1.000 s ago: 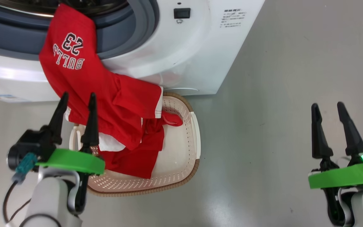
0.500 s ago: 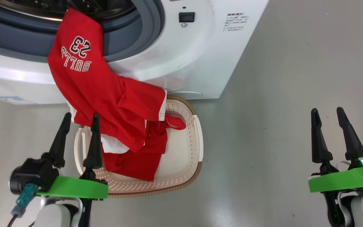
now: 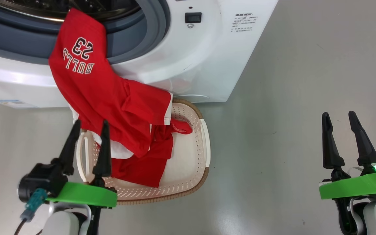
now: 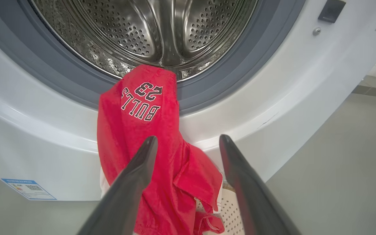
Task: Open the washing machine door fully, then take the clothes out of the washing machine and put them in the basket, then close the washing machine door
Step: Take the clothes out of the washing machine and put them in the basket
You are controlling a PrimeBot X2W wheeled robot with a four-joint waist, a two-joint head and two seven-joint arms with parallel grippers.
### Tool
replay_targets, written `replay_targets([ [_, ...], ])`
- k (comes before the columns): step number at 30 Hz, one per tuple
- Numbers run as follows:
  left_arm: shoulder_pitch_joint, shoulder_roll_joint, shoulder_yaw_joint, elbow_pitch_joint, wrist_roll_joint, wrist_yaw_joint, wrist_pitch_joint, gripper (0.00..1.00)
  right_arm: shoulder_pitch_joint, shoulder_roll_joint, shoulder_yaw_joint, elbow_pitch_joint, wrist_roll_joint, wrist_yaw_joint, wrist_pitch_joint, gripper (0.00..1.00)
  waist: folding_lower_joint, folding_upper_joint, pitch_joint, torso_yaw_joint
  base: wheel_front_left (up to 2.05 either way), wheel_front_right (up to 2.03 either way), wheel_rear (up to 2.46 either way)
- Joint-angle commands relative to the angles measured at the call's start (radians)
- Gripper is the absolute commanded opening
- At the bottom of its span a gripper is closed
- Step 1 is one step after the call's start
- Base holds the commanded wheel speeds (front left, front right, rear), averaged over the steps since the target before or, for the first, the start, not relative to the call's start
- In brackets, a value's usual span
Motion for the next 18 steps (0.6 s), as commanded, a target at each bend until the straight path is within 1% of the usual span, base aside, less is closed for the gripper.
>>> replay_targets([
  [1,-0.004,0.023,0.027,-0.007,-0.004,0.002,-0.005,1.00,0.015,-0.007,0.020,-0.022,0.007,0.006,-0.006,1.00,0.0000,0.0000,0.000,0.000,0.00,0.00,0.00],
  [11,-0.172,0.023,0.024,0.194,0.016,-0.020,-0.005,1.00,0.006,-0.007,0.029,-0.021,0.017,0.006,-0.006,1.00,0.0000,0.0000,0.015,-0.009,0.00,0.00,0.00],
  [18,-0.324,0.023,0.035,0.383,0.027,-0.030,-0.005,1.00,-0.010,-0.007,0.040,-0.019,0.027,0.006,-0.006,1.00,0.0000,0.0000,0.036,-0.037,0.00,0.00,0.00],
])
